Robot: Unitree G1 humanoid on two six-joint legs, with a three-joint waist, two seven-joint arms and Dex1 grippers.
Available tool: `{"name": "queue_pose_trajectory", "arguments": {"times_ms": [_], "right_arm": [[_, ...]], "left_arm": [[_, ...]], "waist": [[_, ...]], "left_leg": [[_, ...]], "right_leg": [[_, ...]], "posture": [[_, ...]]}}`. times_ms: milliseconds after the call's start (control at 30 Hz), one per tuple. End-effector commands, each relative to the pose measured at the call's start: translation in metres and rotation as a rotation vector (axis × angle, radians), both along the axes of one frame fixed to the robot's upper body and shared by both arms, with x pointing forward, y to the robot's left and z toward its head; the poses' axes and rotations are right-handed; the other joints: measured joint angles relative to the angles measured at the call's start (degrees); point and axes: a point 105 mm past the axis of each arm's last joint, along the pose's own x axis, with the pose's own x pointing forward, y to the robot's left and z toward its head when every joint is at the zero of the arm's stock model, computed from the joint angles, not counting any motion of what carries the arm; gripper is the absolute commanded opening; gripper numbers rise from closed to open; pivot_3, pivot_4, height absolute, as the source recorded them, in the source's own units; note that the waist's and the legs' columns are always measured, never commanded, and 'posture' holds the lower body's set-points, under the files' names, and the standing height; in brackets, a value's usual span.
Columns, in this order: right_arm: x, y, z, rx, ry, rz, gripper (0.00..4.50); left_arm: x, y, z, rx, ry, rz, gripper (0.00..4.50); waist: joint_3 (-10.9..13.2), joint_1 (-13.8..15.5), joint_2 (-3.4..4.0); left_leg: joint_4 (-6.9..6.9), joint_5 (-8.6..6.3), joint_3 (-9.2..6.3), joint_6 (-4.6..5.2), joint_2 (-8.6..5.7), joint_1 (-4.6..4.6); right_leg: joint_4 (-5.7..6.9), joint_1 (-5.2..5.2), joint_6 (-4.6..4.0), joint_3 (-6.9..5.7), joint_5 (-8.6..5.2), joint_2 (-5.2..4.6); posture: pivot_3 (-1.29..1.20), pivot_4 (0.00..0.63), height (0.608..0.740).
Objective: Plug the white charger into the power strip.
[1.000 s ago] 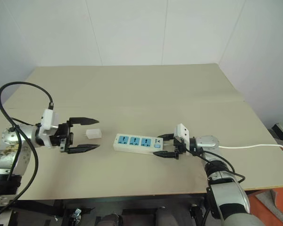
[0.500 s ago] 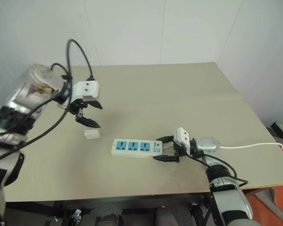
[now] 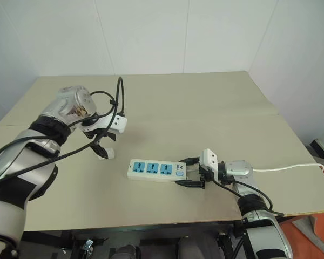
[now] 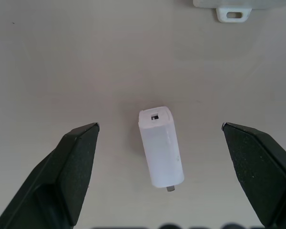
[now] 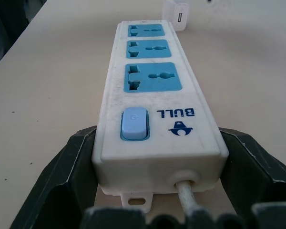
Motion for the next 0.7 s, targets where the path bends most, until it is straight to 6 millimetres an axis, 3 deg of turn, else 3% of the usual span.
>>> {"name": "queue_pose_trajectory", "arguments": {"times_ms": [33,333,700], "right_arm": [[-0.004,0.003,-0.007,-0.029,0.02,0.009,3.41],[-0.004,0.001,-0.009,-0.043,0.025,-0.001,3.41],[-0.006,-0.001,-0.014,-0.061,0.033,-0.01,3.41]], "left_arm": [[0.006,0.002,0.006,0.022,-0.045,0.009,4.5],[0.008,-0.001,-0.015,0.06,-0.032,0.022,4.5],[0.009,-0.002,-0.022,0.07,-0.021,0.019,4.5]], "waist": [[0.0,-0.03,0.0],[0.0,-0.07,-0.01],[0.0,0.01,-0.01]], "left_leg": [[0.0,0.0,0.0,0.0,0.0,0.01],[0.0,0.0,0.0,0.0,0.0,0.03],[0.0,0.0,-0.01,0.0,-0.02,0.03]], "right_leg": [[0.0,0.0,0.0,0.0,0.0,0.0],[0.02,0.02,0.01,0.0,0.0,0.0],[0.02,0.04,0.01,0.01,0.01,-0.01]], "posture": [[0.0,0.15,0.74],[0.0,0.15,0.74],[0.0,0.15,0.74]]}}
